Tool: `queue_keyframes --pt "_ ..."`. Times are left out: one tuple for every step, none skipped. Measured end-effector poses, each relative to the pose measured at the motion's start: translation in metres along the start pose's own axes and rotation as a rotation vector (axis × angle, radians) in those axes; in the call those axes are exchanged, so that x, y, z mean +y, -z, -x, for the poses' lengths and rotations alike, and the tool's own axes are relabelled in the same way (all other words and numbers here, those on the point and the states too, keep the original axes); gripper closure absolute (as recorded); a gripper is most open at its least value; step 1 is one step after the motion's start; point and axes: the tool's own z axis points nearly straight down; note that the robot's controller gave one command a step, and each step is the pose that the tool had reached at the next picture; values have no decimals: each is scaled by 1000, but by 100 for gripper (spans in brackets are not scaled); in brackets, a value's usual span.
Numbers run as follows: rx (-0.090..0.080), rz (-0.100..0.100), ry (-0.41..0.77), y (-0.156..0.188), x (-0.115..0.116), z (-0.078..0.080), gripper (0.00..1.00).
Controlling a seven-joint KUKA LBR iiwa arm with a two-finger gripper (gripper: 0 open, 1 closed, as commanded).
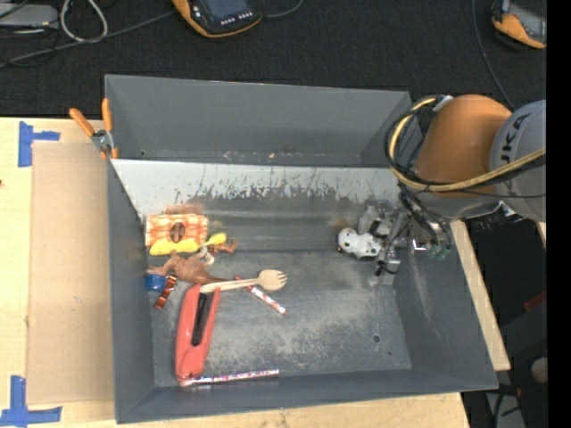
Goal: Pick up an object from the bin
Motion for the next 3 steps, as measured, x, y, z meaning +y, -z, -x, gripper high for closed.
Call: queue_keyframes --pt "8 0 -277 -5 -5 6 0" --pt "3 1 -190 -60 -6 11 0" --pt "-3 3 -481 -58 -3 11 100"
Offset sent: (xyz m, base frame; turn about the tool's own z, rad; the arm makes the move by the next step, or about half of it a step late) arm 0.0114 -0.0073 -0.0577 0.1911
